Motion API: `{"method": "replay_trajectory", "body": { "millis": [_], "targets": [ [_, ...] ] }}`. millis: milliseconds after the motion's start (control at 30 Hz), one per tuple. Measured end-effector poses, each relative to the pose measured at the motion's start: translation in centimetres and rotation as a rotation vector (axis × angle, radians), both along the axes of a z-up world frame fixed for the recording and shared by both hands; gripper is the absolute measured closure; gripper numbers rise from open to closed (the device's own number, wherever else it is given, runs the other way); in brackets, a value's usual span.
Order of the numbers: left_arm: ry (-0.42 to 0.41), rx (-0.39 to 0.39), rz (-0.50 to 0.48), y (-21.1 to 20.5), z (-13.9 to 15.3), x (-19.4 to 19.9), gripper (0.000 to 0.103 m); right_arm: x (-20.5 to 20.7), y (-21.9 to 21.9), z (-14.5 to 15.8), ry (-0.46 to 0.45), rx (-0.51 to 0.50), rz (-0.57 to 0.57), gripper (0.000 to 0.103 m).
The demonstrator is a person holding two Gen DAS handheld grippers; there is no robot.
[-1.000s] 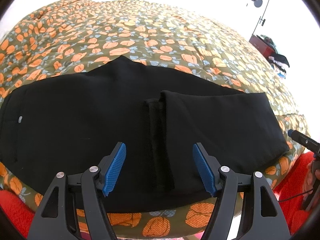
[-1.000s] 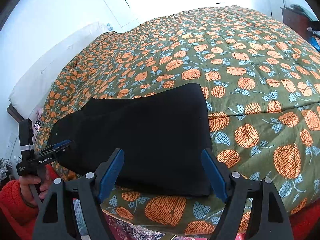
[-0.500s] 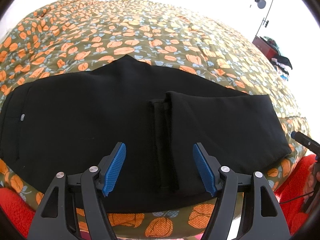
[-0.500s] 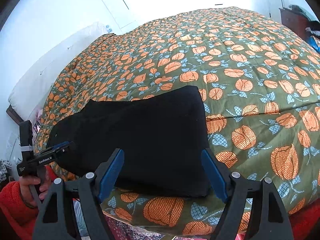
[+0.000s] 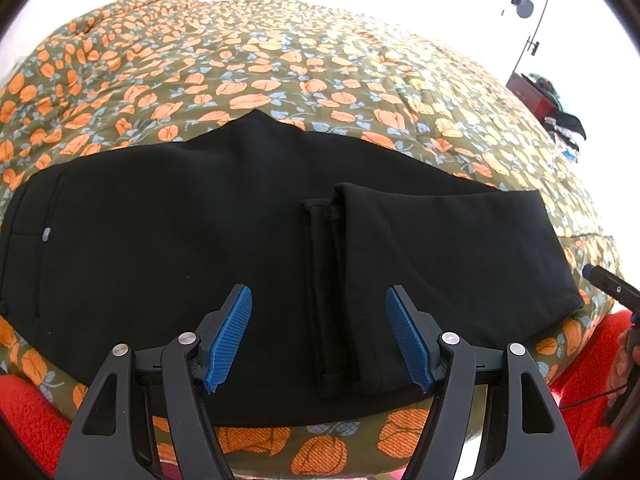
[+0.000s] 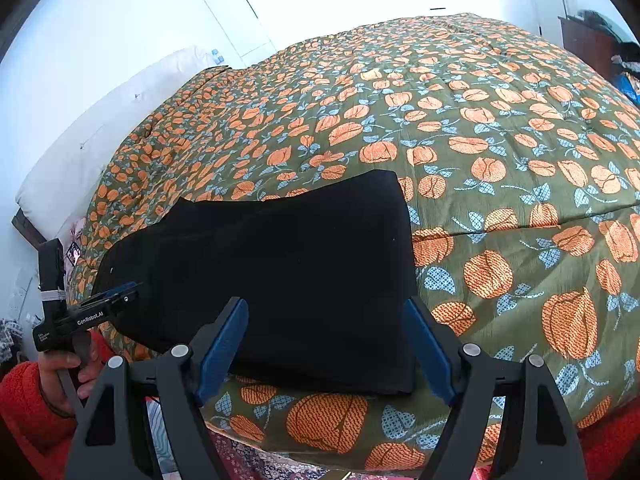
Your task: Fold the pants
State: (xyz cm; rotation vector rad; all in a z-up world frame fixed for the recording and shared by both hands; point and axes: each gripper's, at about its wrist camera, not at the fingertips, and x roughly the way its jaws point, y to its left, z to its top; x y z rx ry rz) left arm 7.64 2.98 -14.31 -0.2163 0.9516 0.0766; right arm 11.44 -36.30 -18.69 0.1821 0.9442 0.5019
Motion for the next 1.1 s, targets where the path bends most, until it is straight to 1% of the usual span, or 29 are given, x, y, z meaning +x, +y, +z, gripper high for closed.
{"method": "replay_trajectory", "body": {
  "millis": [1000,1067,1100],
  "targets": [
    [-0.003,0.005,0.011,0.4,0.0,-0.2,0.031,0.0,0.0,-0.1,0.002,0.001,-0.001,0.024],
    [0.0,-0.005,0.022,0.7,0.2,-0.3,0.031,0.0,0.0,-0.1,0.002,0.001,-0.001,0.024],
    [-0.001,-0.023,0.03,1.0,0.4,-0.5,0.031,0.0,0.0,-0.1,0.001,0.001,-0.002,0.024]
  ]
}}
